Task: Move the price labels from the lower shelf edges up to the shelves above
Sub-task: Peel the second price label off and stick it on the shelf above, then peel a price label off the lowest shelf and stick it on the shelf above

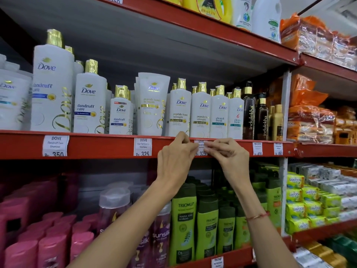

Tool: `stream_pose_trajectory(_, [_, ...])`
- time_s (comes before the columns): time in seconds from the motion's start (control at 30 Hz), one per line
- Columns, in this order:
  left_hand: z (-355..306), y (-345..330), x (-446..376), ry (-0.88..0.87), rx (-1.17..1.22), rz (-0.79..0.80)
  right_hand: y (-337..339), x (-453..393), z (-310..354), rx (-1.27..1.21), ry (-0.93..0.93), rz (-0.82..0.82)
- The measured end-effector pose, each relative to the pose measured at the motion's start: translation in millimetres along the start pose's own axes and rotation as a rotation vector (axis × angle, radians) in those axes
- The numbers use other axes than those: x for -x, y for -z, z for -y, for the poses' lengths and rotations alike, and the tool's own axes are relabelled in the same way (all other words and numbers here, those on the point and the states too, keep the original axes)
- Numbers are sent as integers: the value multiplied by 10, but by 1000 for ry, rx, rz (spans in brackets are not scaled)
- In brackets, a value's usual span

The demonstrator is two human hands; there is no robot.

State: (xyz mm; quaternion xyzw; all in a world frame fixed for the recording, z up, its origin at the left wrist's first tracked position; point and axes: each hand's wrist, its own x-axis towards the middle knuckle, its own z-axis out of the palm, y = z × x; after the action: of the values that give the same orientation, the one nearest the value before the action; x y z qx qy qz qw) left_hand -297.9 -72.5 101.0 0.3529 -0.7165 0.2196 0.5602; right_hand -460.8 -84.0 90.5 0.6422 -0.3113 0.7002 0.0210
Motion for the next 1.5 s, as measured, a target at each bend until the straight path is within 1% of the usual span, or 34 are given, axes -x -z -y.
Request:
stream_pose_trajectory(0.2, [8,71,69,-28,23,8,-14,59,99,86,31,-63])
stream_pose_trajectory(0.33, [38,228,209,-19,45,-35,-102,168,277,80,37,-78])
stream_pose_trajectory(0.47, [68,441,460,53,48,-50,-223,422,456,27,24,-49])
stream_pose_trajectory(0.6, [104,699,814,114,61,11,-355,787,585,37,-42,35])
stream_pose_trajectory(0.77, [204,997,1505,207,43,144,-544,1427,589,36,-135,183])
stream_pose_trajectory(0.87, [324,1152,2086,301,24,273,-642,1937,559,2,-239,294])
stream_pose_trajectory(1.03, [563,1356,2975,474,-65,487,-700,2712,453,-41,-425,427])
stream_pose_trajectory(1.17, [748,1508,3467,604,-218,588,-848,3205,372,22,-593,650])
stream_pose_trajectory(1.3, [863,1540,3793,635,-337,796,-1189,3529,286,100,-679,818])
stream_pose_trajectory(1.37, [883,1496,3897,631,-364,896,-1388,3634,250,161,-684,864])
stream_pose_trajectory(1.5, [934,1404,4016,624,-453,1023,-1755,3766,177,237,-732,947])
